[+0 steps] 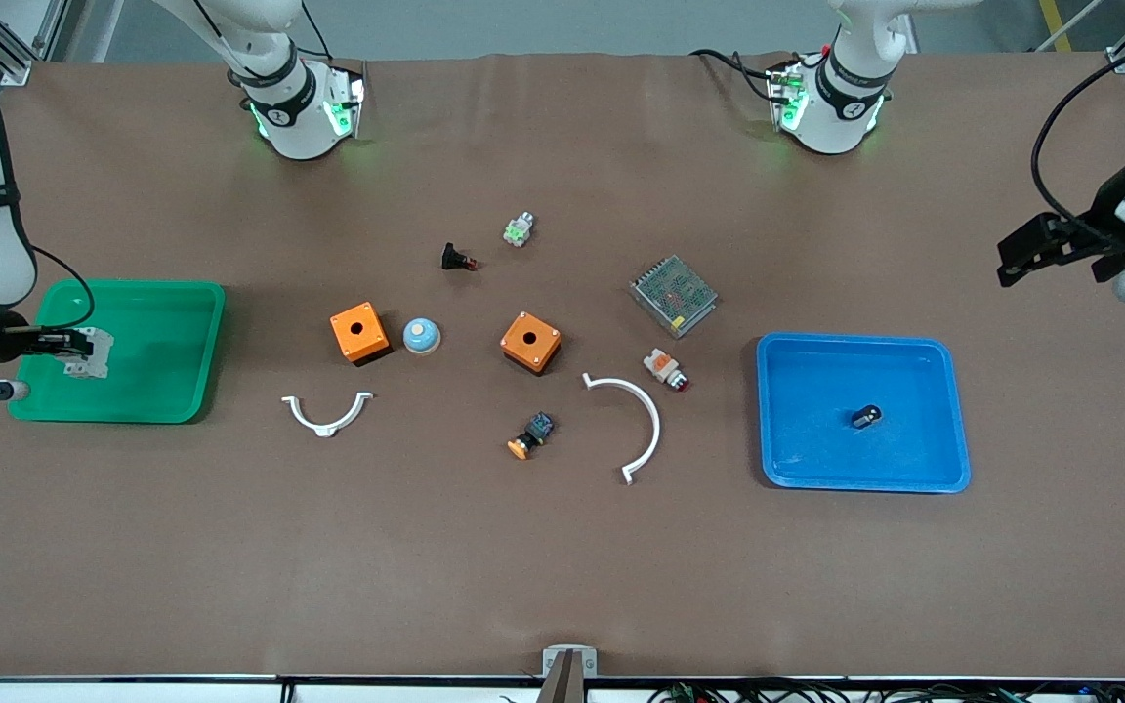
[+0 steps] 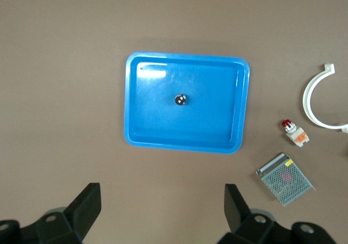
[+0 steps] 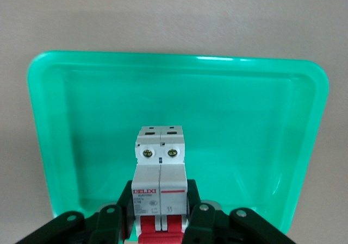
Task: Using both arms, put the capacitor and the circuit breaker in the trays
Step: 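Lower the white breaker into the green tray with the right gripper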
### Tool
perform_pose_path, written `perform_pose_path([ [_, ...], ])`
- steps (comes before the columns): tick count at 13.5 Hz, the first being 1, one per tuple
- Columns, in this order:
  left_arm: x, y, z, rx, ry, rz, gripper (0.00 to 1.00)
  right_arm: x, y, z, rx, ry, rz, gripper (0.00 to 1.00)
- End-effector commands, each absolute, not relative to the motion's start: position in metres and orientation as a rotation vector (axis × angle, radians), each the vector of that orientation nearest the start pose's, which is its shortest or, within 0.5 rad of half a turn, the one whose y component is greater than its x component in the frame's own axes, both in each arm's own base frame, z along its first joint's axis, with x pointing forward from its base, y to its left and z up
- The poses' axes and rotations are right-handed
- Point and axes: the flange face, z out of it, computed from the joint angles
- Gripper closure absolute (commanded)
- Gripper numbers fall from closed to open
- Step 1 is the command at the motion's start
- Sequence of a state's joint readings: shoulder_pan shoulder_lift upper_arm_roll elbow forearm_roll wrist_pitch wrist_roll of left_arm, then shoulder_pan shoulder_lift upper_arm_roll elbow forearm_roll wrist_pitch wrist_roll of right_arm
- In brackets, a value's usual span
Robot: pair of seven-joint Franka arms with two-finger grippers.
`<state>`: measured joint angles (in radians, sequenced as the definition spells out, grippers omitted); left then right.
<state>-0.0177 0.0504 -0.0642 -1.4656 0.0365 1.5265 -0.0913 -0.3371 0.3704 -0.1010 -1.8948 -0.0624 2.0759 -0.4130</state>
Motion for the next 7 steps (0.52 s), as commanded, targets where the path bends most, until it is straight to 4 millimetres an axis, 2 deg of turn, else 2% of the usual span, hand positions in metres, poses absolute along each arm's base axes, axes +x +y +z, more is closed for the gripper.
perform_pose_path([
  [1,0.551,-0.039,0.640,-3.135,0.012,0.016,0.00,0.528,-0.267,0.284,-3.128,-0.017,0.330,0.77],
  [7,0.543,-0.051,0.641,-3.141,0.012,0.019,0.00,0.508,-0.278,0.233,-3.161,0.015,0.221,0.76],
])
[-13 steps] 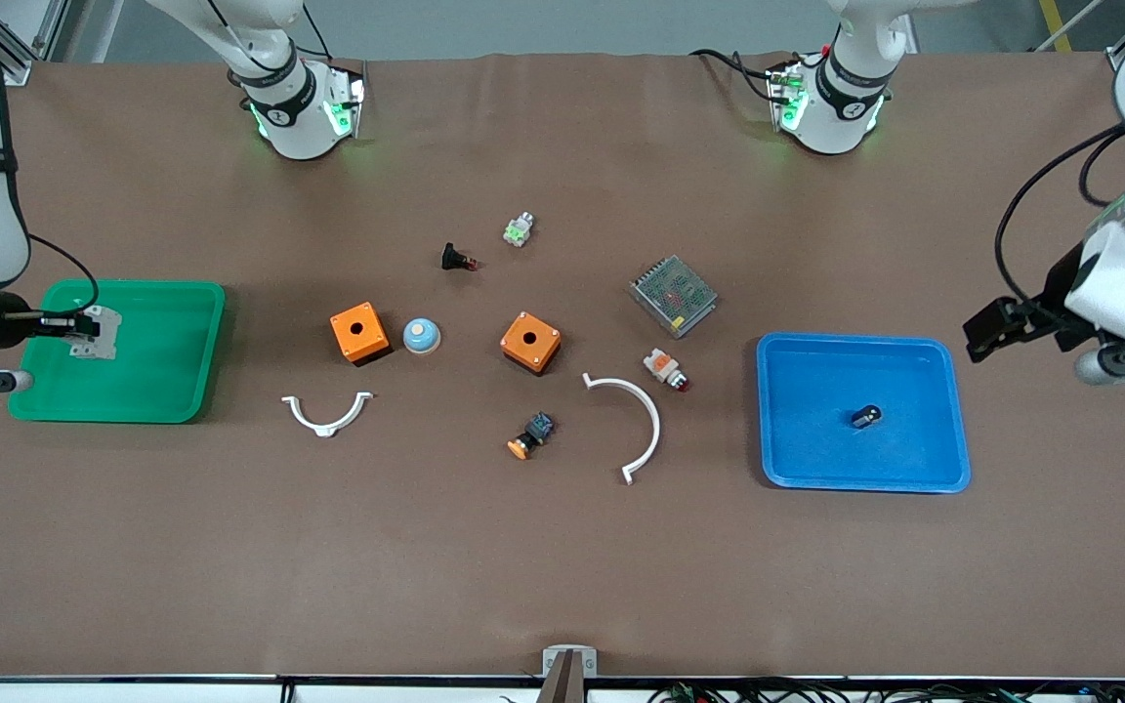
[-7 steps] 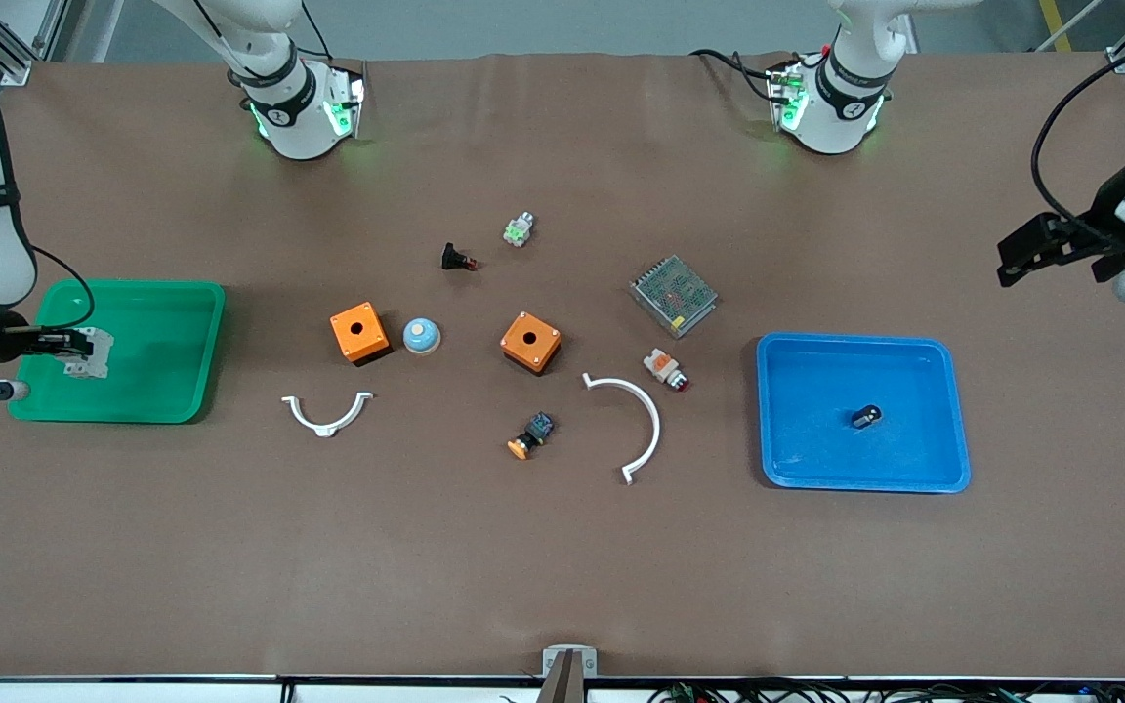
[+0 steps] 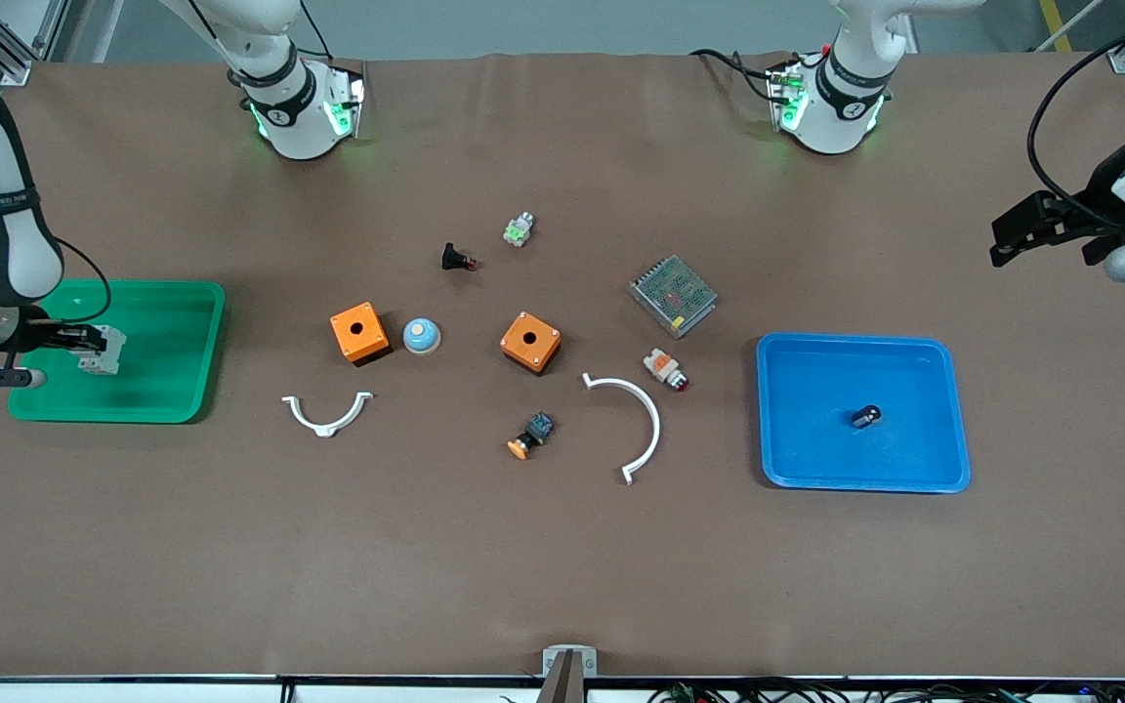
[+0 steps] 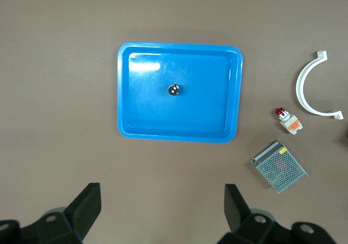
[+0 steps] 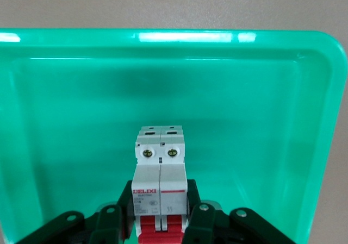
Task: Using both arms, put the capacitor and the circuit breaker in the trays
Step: 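Lower the white breaker into the green tray with the right gripper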
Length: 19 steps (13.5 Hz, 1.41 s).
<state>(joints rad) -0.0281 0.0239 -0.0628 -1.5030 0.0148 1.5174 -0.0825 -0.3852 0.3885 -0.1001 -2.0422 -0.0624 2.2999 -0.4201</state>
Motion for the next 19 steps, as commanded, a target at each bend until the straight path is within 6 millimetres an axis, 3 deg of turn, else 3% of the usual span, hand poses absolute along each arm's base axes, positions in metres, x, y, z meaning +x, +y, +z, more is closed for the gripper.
perform_pose_path([
  [1,0.542,-0.050,0.642,-3.142,0.005,0.020,0.00,0.507,-0.277,0.230,-3.163,0.014,0.214,0.75],
  [2,0.541,-0.059,0.640,-3.141,0.029,0.024,0.00,0.507,-0.277,0.226,-3.161,0.014,0.218,0.69],
  [3,0.539,-0.060,0.641,-3.140,0.031,0.020,0.00,0.507,-0.277,0.225,-3.161,0.013,0.219,0.47],
  [4,0.537,-0.061,0.641,-3.137,0.034,0.022,0.00,0.508,-0.278,0.225,-3.163,0.015,0.214,0.01],
  [7,0.527,-0.069,0.644,-3.133,0.055,0.014,0.00,0.515,-0.272,0.244,-3.162,0.002,0.218,0.00],
  [10,0.522,-0.069,0.648,-3.131,0.052,0.000,0.00,0.543,-0.242,0.317,-3.150,-0.051,0.241,0.01],
  [12,0.525,-0.070,0.648,-3.134,0.057,-0.012,0.00,0.554,-0.197,0.368,-3.174,0.006,0.195,0.02],
  [16,0.526,-0.073,0.649,-3.132,0.069,-0.022,0.00,0.548,-0.105,0.443,-3.188,0.144,0.188,0.02],
  [19,0.526,-0.072,0.649,-3.133,0.069,-0.024,0.00,0.539,-0.068,0.488,-3.163,0.120,0.089,0.01],
])
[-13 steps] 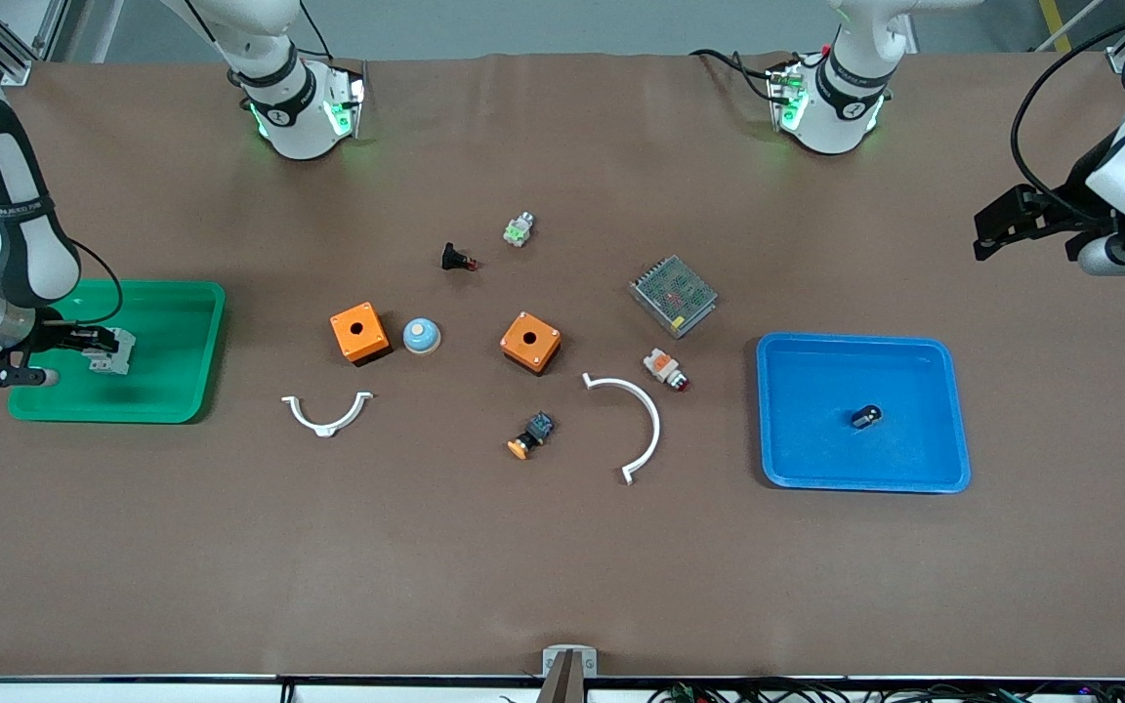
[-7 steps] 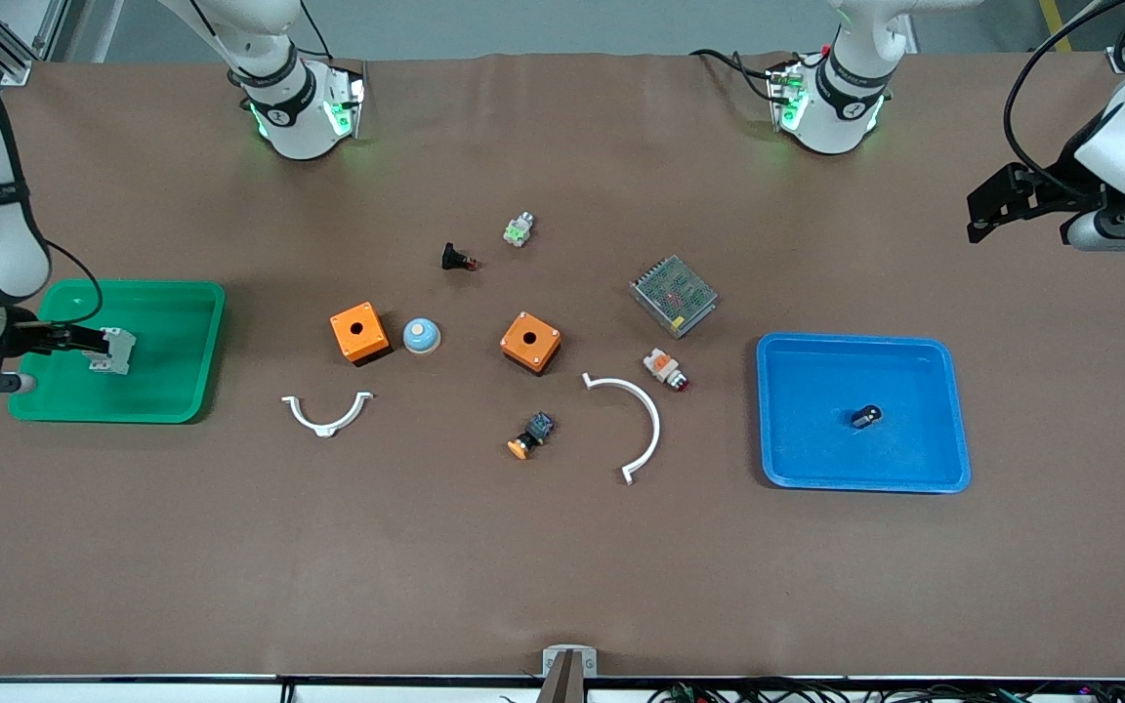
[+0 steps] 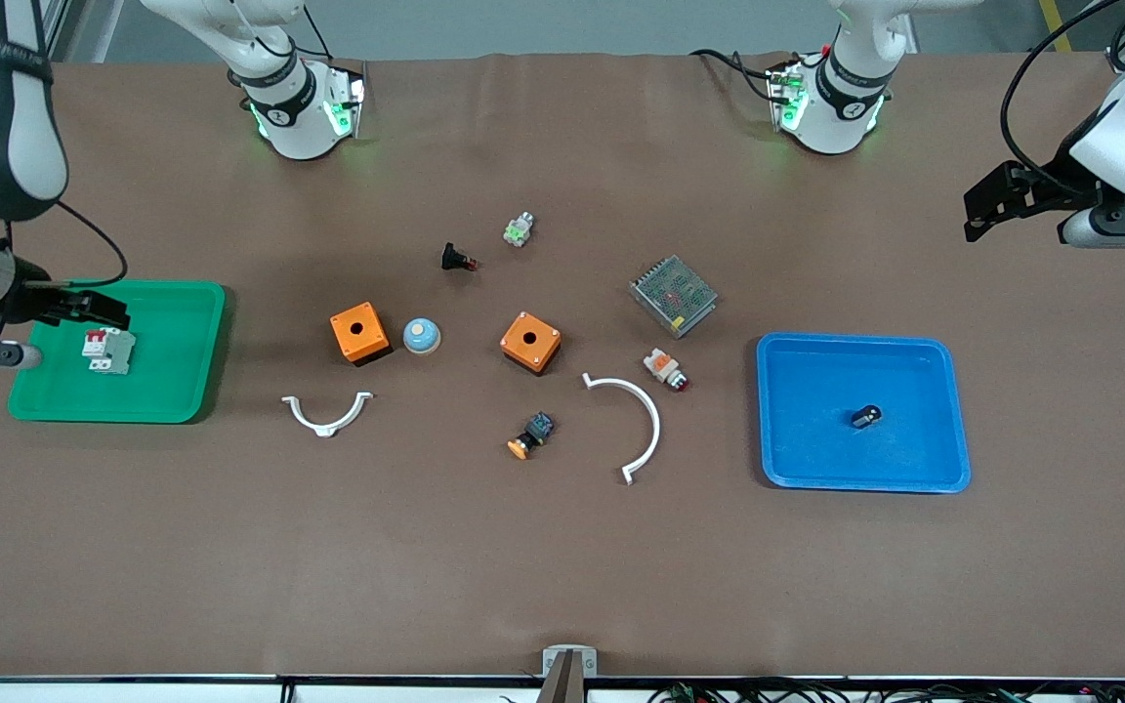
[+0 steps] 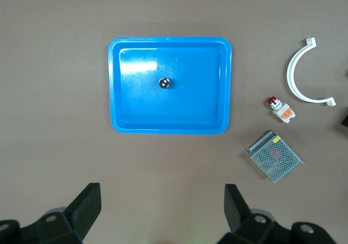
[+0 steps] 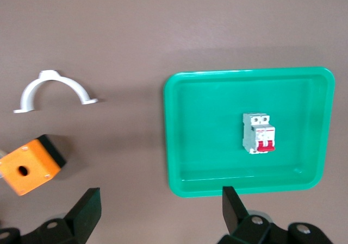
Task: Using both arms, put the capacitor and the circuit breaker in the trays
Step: 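Lower the white breaker into the green tray with the right gripper, then open the right gripper and lift it away from the green tray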
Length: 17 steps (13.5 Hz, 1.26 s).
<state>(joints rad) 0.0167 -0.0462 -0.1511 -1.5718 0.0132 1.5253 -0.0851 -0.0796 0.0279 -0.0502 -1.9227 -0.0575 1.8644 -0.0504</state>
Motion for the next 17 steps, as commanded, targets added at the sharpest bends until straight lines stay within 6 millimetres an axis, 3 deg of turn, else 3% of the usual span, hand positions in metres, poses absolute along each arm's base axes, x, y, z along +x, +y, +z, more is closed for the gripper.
perform_pose_path([
  [1,0.526,-0.070,0.649,-3.133,0.074,-0.024,0.00,0.537,-0.065,0.502,-3.121,0.139,0.047,0.01],
  [5,0.530,-0.071,0.646,-3.133,0.093,-0.029,0.00,0.531,-0.054,0.572,-3.112,0.127,0.081,0.01],
  [7,0.530,-0.072,0.647,-3.131,0.096,-0.032,0.00,0.531,-0.051,0.592,-3.116,0.123,0.056,0.01],
  [14,0.529,-0.074,0.646,-3.131,0.101,-0.029,0.00,0.528,-0.057,0.646,-3.158,0.112,-0.022,0.00],
  [17,0.529,-0.078,0.646,-3.129,0.112,-0.032,0.00,0.533,-0.038,0.645,-3.215,0.048,-0.022,0.00],
])
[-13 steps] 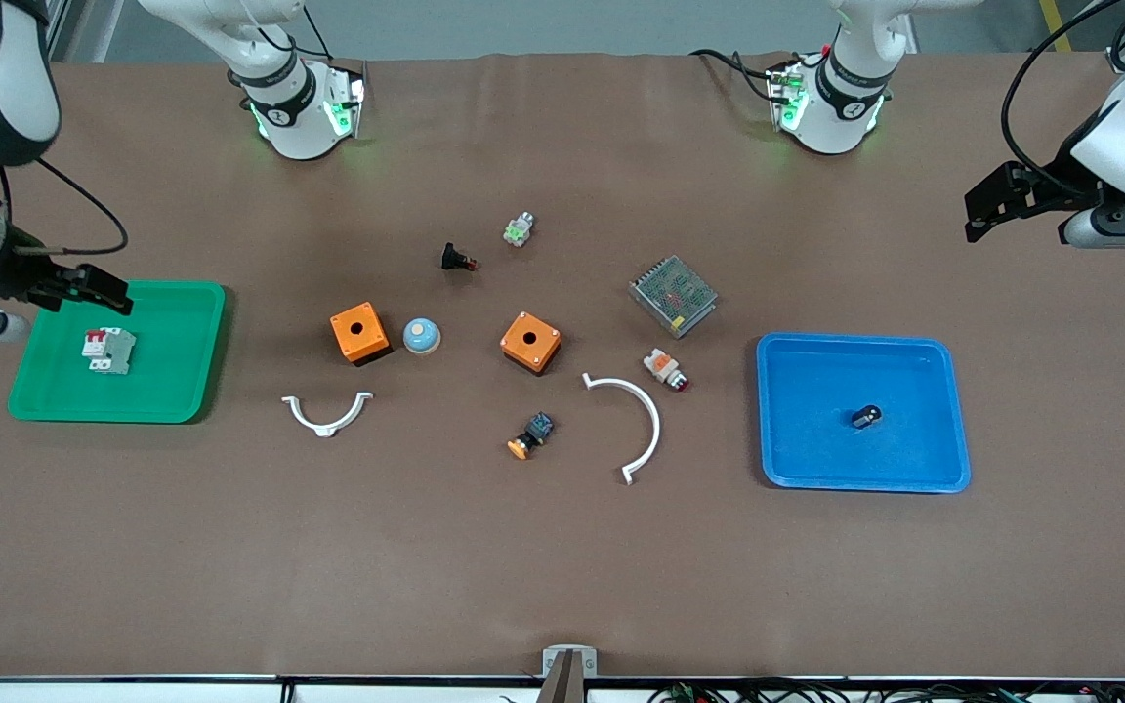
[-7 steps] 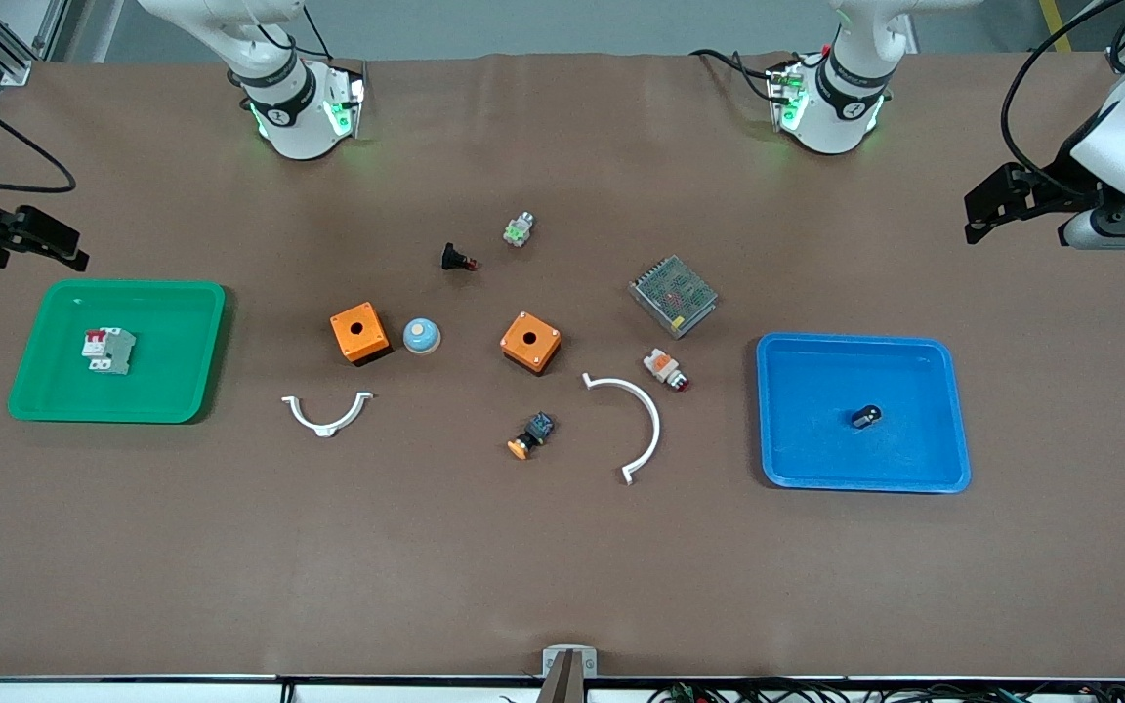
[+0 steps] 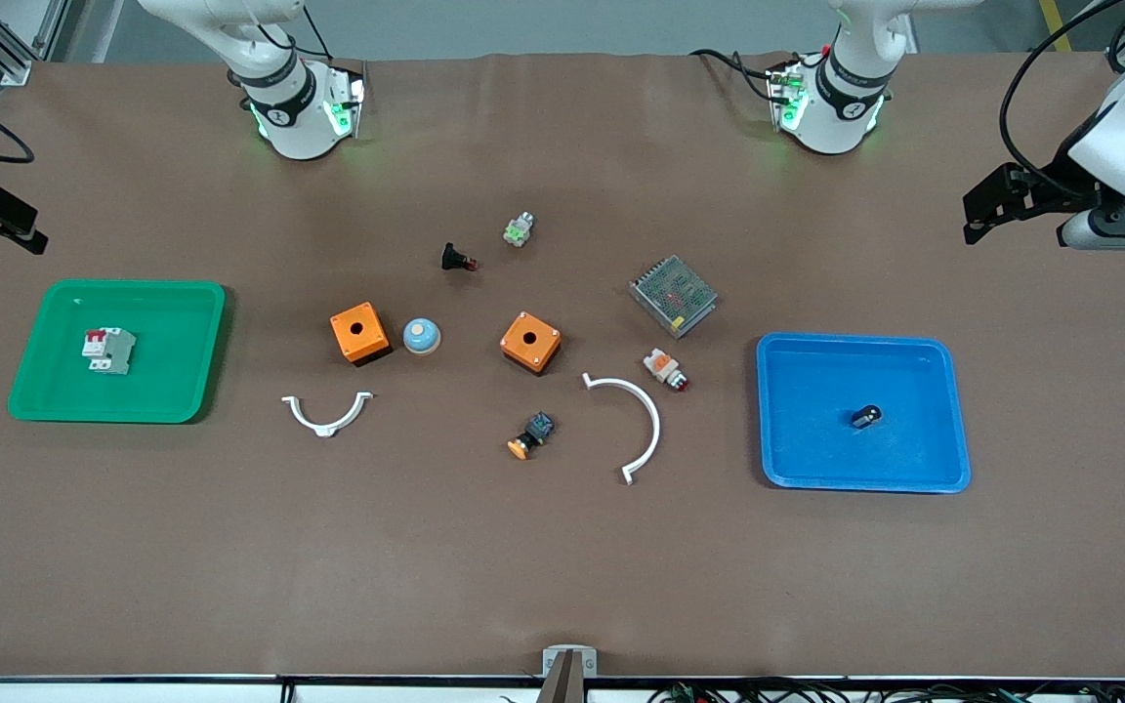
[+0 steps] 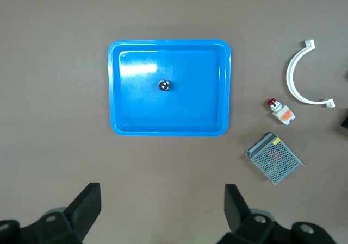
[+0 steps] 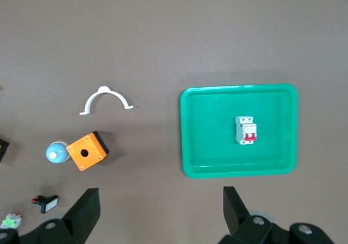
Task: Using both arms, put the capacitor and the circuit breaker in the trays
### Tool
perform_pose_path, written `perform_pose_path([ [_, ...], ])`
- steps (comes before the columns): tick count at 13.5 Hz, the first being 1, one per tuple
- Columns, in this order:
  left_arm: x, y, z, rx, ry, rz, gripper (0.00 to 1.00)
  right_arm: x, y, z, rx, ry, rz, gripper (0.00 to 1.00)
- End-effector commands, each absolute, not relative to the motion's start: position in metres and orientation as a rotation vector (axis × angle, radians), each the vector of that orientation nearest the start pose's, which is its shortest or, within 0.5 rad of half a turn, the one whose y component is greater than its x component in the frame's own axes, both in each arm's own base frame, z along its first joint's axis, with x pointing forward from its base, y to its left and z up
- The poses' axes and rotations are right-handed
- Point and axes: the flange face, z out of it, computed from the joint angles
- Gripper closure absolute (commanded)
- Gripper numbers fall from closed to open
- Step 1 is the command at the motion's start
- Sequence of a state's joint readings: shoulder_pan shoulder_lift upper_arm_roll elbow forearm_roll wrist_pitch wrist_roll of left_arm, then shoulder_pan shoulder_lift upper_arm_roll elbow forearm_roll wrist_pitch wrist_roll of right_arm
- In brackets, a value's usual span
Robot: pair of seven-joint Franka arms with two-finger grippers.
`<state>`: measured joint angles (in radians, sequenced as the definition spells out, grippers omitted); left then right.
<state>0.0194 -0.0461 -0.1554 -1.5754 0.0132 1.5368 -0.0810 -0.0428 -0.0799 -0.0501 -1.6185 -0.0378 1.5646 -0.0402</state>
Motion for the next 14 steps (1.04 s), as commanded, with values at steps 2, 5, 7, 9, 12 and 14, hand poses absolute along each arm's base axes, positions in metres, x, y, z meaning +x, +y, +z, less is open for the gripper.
perform_pose_path([
  [2,0.528,-0.085,0.646,-3.123,0.124,-0.030,0.00,0.535,-0.034,0.645,-3.211,0.048,-0.021,0.00],
  [5,0.528,-0.088,0.646,-3.123,0.117,-0.033,0.00,0.537,-0.035,0.645,-3.202,0.052,-0.036,0.00],
  [7,0.530,-0.089,0.642,-3.124,0.119,-0.023,0.00,0.537,-0.039,0.648,-3.199,0.064,-0.053,0.00],
  [9,0.531,-0.088,0.642,-3.125,0.117,-0.021,0.00,0.537,-0.039,0.648,-3.199,0.066,-0.055,0.00],
  [12,0.538,-0.080,0.645,-3.134,0.106,-0.034,0.00,0.539,-0.040,0.649,-3.199,0.070,-0.079,0.00],
  [14,0.540,-0.082,0.644,-3.135,0.103,-0.032,0.00,0.539,-0.040,0.650,-3.197,0.070,-0.085,0.00],
])
